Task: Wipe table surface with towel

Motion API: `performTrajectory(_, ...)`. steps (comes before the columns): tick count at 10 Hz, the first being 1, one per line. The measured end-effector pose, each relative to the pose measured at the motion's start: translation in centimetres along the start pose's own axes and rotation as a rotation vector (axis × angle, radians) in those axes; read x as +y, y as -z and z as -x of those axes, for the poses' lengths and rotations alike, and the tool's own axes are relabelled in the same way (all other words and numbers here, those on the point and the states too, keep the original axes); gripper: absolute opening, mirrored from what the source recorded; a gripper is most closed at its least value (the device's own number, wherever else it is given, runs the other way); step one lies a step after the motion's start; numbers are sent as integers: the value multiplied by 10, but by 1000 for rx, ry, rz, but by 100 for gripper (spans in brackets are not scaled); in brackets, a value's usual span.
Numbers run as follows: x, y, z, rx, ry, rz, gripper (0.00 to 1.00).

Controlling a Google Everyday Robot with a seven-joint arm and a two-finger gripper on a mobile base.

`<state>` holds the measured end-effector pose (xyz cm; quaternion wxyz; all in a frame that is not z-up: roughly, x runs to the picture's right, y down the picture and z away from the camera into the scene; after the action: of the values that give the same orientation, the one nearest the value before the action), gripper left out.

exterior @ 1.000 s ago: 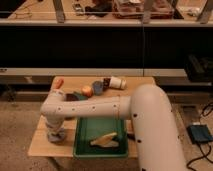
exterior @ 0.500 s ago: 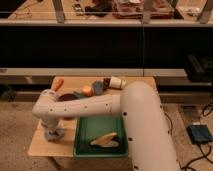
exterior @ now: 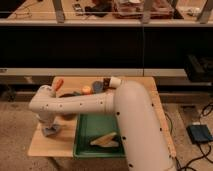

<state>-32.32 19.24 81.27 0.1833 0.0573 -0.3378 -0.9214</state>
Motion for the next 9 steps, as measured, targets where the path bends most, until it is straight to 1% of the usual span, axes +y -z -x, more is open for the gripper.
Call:
performTrajectory(1,-24,-1,1,-3,36,-38,0)
performTrajectory(4,-75,-10,18,-21,95,-118,0)
performTrajectory(5,-84,-11,23,-32,107,-127,0)
performTrajectory(6,-87,-7,31,-41,108,-125,0)
performTrajectory(7,-84,-1,45,-54,91,-111,0)
performTrajectory(9,-67,12,67,-73,54,-73,0)
